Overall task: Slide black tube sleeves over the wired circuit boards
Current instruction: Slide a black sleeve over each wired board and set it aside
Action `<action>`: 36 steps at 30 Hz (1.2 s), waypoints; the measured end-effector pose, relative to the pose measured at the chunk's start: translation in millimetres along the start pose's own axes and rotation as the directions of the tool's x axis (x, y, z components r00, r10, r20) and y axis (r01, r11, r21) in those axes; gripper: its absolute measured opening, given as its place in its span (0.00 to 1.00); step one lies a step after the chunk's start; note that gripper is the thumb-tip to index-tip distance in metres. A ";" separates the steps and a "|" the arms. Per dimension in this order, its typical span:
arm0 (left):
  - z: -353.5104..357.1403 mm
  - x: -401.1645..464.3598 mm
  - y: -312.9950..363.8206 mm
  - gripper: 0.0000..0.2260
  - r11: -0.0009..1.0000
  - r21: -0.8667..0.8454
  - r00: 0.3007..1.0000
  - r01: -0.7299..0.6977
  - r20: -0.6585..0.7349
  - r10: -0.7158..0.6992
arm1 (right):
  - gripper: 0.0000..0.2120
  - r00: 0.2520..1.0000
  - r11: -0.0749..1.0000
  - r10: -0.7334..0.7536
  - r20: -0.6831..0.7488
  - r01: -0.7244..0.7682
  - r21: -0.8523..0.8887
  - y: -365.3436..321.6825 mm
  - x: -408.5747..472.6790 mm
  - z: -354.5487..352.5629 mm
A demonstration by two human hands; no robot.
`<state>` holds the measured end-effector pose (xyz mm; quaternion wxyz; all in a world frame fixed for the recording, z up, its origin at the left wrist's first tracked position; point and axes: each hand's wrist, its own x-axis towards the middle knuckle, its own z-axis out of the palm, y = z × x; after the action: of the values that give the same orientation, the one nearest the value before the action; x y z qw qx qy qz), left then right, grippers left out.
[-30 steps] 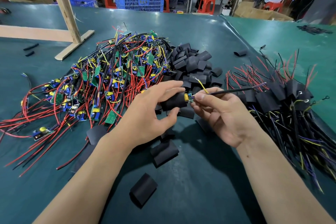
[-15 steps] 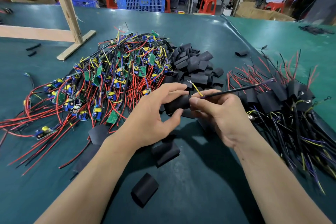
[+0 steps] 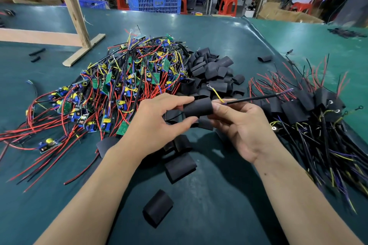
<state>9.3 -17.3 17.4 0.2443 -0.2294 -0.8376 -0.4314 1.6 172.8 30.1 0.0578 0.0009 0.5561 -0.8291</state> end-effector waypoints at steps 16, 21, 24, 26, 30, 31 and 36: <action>-2.0 0.5 4.2 0.20 0.999 0.027 0.999 0.041 -0.036 -0.040 | 0.05 0.998 0.999 0.049 -0.030 -0.049 -0.012 -9.4 0.6 -5.5; -3.3 0.1 6.1 0.23 0.999 0.019 0.998 0.044 -0.052 -0.043 | 0.03 0.998 1.000 0.029 -0.046 -0.029 0.003 -8.1 1.8 -4.9; -3.9 0.5 6.3 0.23 0.997 -0.017 0.995 0.073 -0.066 -0.074 | 0.02 0.999 1.000 0.008 -0.045 -0.009 -0.004 -7.7 1.6 -5.7; -3.5 0.3 6.1 0.19 0.998 -0.028 0.997 0.055 -0.055 -0.056 | 0.02 0.999 1.000 -0.003 -0.037 0.002 -0.025 -7.5 0.9 -6.0; -3.8 0.4 3.6 0.18 1.000 0.002 0.999 0.013 -0.050 -0.013 | 0.02 0.999 0.999 -0.007 -0.035 0.005 -0.047 -5.9 0.6 -5.5; -4.1 0.5 2.9 0.17 1.000 0.008 0.999 0.007 -0.048 -0.007 | 0.02 0.999 0.999 -0.006 -0.036 0.004 -0.051 -5.8 0.5 -5.5; -4.6 1.9 0.1 0.18 0.998 0.027 0.999 -0.052 -0.014 0.052 | 0.03 0.998 0.998 0.013 -0.056 -0.016 -0.055 -5.7 0.2 -3.8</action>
<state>8.9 -20.7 21.0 0.2647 -0.2445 -0.8352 -0.4156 0.6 178.5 33.9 0.0483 0.0263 0.5803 -0.8125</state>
